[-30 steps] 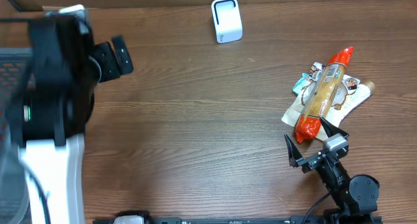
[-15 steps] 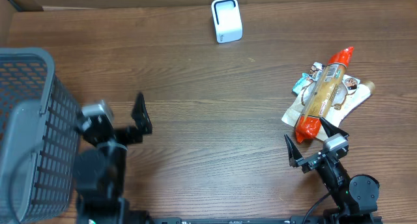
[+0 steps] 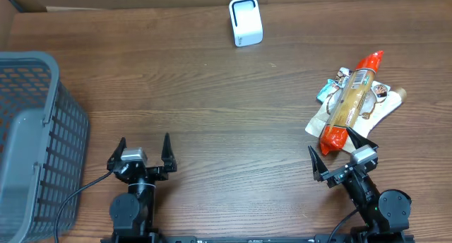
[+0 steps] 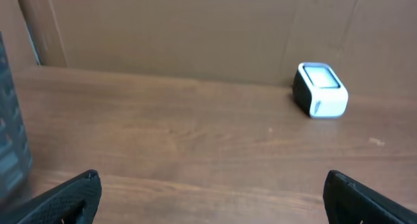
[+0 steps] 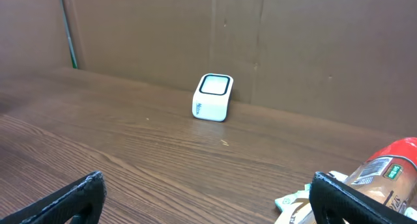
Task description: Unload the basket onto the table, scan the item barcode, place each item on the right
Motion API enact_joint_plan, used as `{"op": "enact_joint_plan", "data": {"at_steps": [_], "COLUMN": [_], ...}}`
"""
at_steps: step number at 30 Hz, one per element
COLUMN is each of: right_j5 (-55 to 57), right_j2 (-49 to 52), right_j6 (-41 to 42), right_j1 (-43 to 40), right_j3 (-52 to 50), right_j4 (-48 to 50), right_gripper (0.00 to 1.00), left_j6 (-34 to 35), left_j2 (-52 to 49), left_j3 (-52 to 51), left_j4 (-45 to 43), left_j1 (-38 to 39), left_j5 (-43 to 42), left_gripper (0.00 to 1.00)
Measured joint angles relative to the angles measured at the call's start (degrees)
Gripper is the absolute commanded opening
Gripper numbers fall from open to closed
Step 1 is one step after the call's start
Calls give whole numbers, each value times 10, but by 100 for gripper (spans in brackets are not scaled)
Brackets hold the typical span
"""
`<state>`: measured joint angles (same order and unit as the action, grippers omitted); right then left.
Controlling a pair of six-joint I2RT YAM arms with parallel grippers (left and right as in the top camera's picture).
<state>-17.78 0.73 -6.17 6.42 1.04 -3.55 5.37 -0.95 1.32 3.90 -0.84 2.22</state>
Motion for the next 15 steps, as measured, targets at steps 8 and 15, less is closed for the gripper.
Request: {"op": "enact_joint_plan", "data": {"at_steps": [8, 15], "right_j5": [0, 0], "right_j2": [0, 0], "right_j6": [0, 0], "right_j1": [0, 0], "right_j3": [0, 0], "right_j4": [0, 0], "right_gripper": [100, 100], "left_j6": [0, 0], "left_j2": [0, 0], "left_j3": [-7, -7], "left_j4": [8, 8], "left_j1": [0, 0], "left_j5": [-6, -6], "left_gripper": [100, 100]}}
